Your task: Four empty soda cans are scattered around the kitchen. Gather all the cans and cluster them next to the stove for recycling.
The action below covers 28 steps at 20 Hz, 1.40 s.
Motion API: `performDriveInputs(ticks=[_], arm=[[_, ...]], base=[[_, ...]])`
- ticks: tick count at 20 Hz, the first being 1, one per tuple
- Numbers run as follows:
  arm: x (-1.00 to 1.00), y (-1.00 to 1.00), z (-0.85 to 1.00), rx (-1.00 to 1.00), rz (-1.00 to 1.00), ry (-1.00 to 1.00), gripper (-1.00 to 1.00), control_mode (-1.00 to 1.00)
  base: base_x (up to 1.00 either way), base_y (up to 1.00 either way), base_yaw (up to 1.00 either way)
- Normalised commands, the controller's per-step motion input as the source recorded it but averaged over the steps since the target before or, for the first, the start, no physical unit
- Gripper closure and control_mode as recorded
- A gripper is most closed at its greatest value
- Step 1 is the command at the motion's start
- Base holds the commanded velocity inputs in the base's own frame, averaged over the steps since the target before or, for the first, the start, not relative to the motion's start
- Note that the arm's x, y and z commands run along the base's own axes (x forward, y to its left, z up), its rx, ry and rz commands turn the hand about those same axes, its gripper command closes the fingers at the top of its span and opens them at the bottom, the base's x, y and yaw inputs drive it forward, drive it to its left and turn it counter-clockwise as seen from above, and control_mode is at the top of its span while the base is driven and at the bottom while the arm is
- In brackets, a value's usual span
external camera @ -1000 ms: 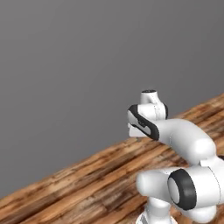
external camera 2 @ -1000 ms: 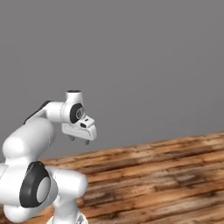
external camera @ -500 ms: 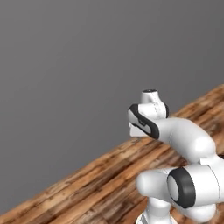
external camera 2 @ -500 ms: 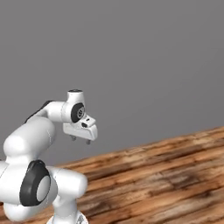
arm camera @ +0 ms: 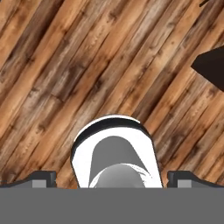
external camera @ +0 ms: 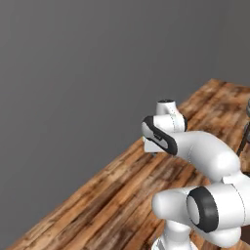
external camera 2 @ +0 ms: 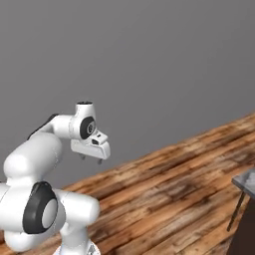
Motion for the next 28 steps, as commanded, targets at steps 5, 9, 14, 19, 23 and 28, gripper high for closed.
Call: performDriveInputs(ticks=[5,9,14,19,23,28], arm=[[0.0,0.0,0.0,0.0,0.0,0.0,-1.0,1.0],[0.0,0.0,0.0,0.0,0.0,0.0,-1.0,1.0],[0.0,0.0,0.0,0.0,0.0,0.0,-1.0,1.0],[0.0,0.0,0.0,0.0,0.0,0.0,-1.0,1.0],[0.0,0.0,0.0,0.0,0.0,0.0,-1.0,1.0],[0.0,0.0,0.0,0.0,0.0,0.0,-1.0,1.0]], base=[[0.42,0.29,-0.31],[0.37,0.28,-0.33],[0.28,0.44,-0.28],[0.34,0.35,-0.24],[0.37,0.17,-0.37],[0.45,0.28,-0.33]])
